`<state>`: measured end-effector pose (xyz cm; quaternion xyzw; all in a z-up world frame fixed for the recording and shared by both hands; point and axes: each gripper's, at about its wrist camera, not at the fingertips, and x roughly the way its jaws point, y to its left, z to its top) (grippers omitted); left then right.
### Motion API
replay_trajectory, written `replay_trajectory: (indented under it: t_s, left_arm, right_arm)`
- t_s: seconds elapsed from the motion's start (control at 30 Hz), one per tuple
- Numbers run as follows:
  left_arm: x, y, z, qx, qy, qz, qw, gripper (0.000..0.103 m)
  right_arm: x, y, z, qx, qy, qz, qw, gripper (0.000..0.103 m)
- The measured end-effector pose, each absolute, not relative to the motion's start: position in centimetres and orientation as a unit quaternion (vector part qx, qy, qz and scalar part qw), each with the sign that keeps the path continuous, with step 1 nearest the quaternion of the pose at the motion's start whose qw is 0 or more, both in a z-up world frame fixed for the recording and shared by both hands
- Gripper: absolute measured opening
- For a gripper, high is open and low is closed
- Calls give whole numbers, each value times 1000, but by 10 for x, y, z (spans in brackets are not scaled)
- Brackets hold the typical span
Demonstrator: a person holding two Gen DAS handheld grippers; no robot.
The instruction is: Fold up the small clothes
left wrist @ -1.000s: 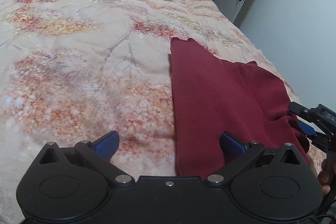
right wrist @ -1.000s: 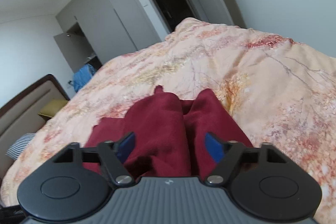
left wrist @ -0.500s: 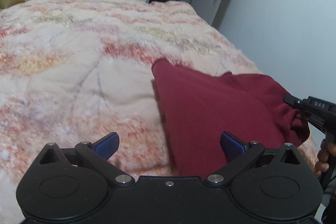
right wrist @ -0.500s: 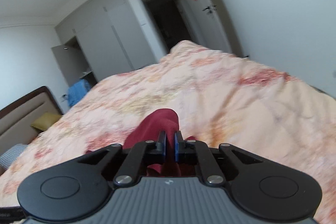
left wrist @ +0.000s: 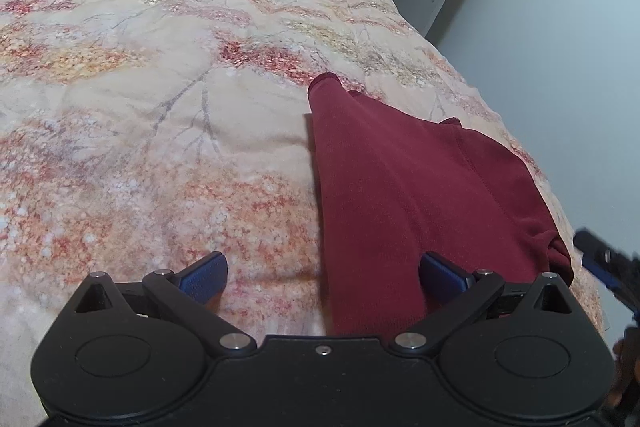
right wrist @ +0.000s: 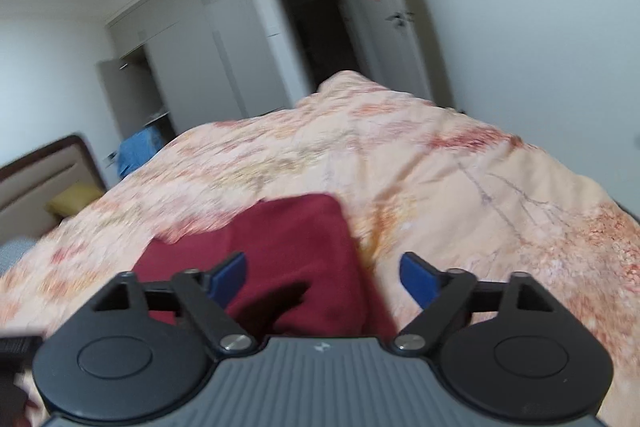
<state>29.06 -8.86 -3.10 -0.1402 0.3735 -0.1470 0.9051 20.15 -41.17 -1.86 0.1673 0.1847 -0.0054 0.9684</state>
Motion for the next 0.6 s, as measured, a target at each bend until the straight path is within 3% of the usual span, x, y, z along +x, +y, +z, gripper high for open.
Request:
replay_trajectory:
  t_s: [0.17,0.27,0.33,0.57,0.6]
  left_arm:
    - [288,-81,-31,-155,377,-147,901,102]
    - [288,-81,-30,-154,375,-144,903,102]
    - [288,-81,-30,-154,375,-145,902,102]
    - [281,-80,-29,-155,375,-147,902,102]
    - [281,-80,-28,-155,374,-147,902,102]
  right_arm:
    - [161,-377,-23,73,213,64,972,90]
    - [143,-354,-28,-8,229,99,968,83]
    - [141,-341,-33,-26,237,117,964,68]
    - [161,-311,-47,-36,254,113,960,39]
    - [162,-309,-46,-41,249,111,961,28]
